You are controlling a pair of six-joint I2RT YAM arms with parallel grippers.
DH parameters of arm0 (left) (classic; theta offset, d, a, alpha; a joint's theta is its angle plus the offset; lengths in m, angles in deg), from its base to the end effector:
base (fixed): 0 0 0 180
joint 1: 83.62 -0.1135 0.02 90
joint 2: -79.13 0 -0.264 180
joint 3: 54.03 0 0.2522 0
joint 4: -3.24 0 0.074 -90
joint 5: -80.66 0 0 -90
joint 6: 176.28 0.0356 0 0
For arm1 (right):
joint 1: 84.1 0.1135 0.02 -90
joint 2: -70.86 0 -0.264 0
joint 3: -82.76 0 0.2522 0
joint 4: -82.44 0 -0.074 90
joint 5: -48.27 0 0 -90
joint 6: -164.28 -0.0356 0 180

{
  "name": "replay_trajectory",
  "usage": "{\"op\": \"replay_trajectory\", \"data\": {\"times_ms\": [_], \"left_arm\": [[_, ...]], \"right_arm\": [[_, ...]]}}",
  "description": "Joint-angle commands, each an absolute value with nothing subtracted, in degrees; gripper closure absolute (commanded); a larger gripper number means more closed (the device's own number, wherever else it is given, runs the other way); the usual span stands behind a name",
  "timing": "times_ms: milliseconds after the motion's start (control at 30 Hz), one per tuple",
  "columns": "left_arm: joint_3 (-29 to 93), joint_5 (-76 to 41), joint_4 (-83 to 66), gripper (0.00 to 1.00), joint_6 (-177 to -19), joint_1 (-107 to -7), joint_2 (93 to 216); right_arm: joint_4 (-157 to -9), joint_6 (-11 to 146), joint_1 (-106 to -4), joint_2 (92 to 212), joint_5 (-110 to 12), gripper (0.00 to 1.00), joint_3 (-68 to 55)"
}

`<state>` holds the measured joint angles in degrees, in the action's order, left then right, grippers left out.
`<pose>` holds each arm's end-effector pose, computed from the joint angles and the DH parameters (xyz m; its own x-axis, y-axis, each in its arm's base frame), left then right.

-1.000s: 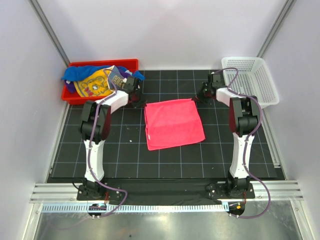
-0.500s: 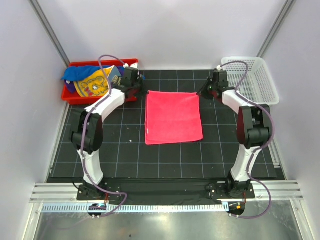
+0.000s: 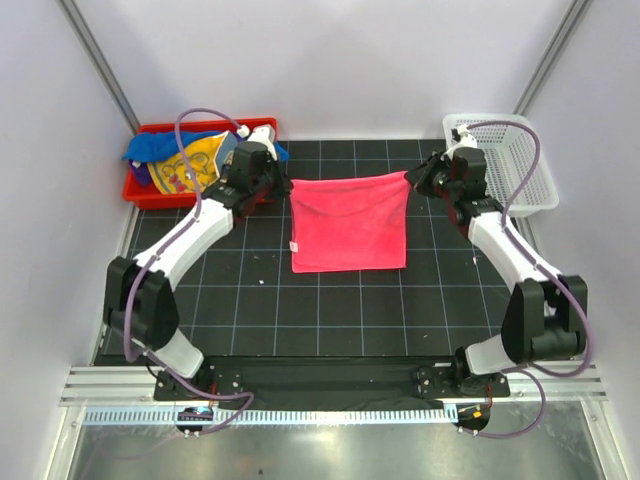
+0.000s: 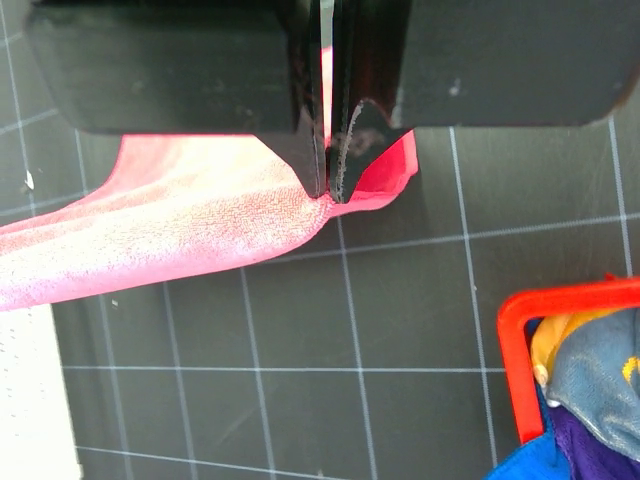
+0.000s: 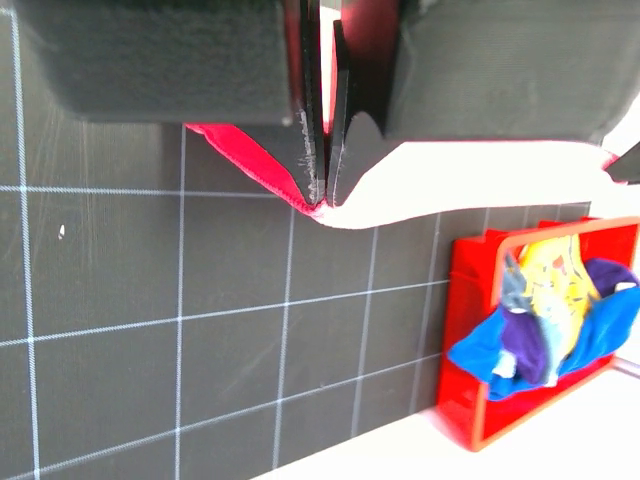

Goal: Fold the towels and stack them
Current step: Fold the towel

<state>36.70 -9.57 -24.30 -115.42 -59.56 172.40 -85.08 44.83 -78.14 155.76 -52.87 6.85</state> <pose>0.3486 -0.1558 0.3110 -0.5998 -0.2655 -0.7548 0.1360 0.8958 -0.4231 0.3444 0.0429 0.2972 -0.4550 0.4375 -0.7756 -0.0655 0.8522 0.5191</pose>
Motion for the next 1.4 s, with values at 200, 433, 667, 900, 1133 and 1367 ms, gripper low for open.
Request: {"op": "replay_trajectory", "data": {"times_ms": [200,433,667,900,1133,1367], "left_arm": [[32.16,-6.61,-25.98,1.00,-113.96,-56.37,158.59],[28.73,-6.00,-28.89,1.00,-114.22,-53.21,150.59],[27.50,-6.00,-32.23,1.00,-114.40,-49.08,143.64],[28.29,-6.44,-36.79,1.00,-117.12,-45.04,138.55],[29.25,-0.84,-40.58,1.00,-119.41,-43.71,136.87],[29.08,-0.19,-35.16,1.00,-120.20,-49.24,149.86]], "right_arm": [[-85.74,47.30,-77.86,140.39,-53.06,0.96,12.57],[-81.35,48.00,-77.77,130.90,-53.07,0.96,15.12],[-75.90,48.44,-77.77,121.76,-52.80,0.96,15.74],[-68.17,48.88,-77.86,114.02,-52.72,0.96,12.84],[-65.52,48.44,-77.86,112.86,-52.54,0.95,11.87],[-72.45,47.91,-77.86,125.24,-49.91,0.95,15.56]]}}
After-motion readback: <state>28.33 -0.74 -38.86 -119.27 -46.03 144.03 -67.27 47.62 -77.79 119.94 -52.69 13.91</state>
